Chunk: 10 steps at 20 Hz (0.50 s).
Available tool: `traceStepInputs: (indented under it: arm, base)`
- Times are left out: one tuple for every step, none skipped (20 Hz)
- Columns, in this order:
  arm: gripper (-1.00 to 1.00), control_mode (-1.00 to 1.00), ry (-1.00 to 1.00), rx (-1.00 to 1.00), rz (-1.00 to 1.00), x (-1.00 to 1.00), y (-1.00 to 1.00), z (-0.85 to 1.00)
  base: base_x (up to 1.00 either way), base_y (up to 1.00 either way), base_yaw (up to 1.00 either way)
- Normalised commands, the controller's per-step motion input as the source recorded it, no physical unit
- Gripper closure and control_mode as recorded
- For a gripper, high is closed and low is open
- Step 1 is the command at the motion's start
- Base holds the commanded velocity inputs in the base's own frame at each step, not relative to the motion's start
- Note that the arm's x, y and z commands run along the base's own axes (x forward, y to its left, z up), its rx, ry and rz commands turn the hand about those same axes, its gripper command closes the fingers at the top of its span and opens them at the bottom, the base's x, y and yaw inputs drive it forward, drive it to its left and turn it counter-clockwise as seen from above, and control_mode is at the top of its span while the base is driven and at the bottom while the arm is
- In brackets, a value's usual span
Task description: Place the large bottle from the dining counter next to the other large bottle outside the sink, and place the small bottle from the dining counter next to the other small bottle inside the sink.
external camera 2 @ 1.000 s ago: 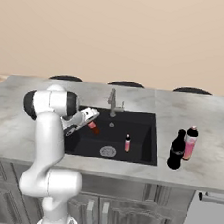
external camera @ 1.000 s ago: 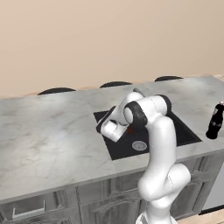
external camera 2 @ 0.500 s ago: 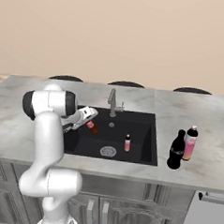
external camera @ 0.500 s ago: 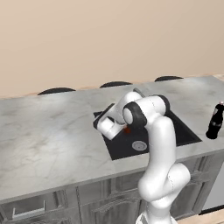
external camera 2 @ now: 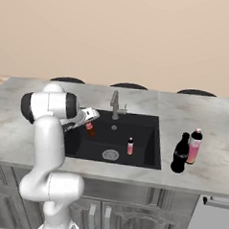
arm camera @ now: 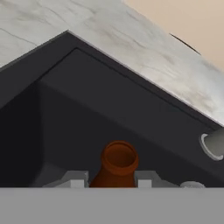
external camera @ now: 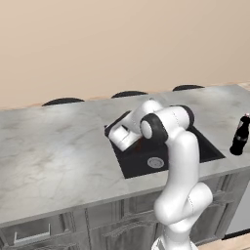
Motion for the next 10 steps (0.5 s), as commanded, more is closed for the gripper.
traceStepInputs:
  arm:
    - [1.00,-1.00,0.00,0.14,0.04,-0.15,-0.14,-0.09]
    - [1.00,-1.00,0.00,0.10,0.04,-0.13,-0.11,-0.11]
    - [1.00,-1.00,0.00,0.03,0.03,-0.14,-0.02,-0.15]
    - [1.00,-1.00,0.00,0.01,0.03,-0.14,0.00,-0.19]
    - [1.00,-1.00,0.00,0.00,0.03,-0.14,0.00,-0.21]
    - [1.00,-1.00,0.00,0.00,0.03,-0.15,0.00,-0.24]
    - [1.00,-1.00,0.00,0.00,0.03,-0.16,0.00,-0.27]
    - [1.00,-1.00,0.00,0.00,0.03,-0.16,0.00,-0.30]
    - [1.00,-1.00,0.00,0.00,0.04,-0.16,0.00,-0.34]
    - [1.00,-1.00,0.00,0.00,0.04,-0.16,0.00,-0.36]
  base:
    - [0.00,0.00,0.00]
    - [0.00,0.00,0.00]
    - [0.00,0.00,0.00]
    - [0.00,0.00,0.00]
    - [0.00,0.00,0.00]
    - [0.00,0.00,0.00]
    - [0.00,0.00,0.00]
    - [0.00,0.00,0.00]
    - [0.00,0.00,0.00]
    - [0.00,0.00,0.00]
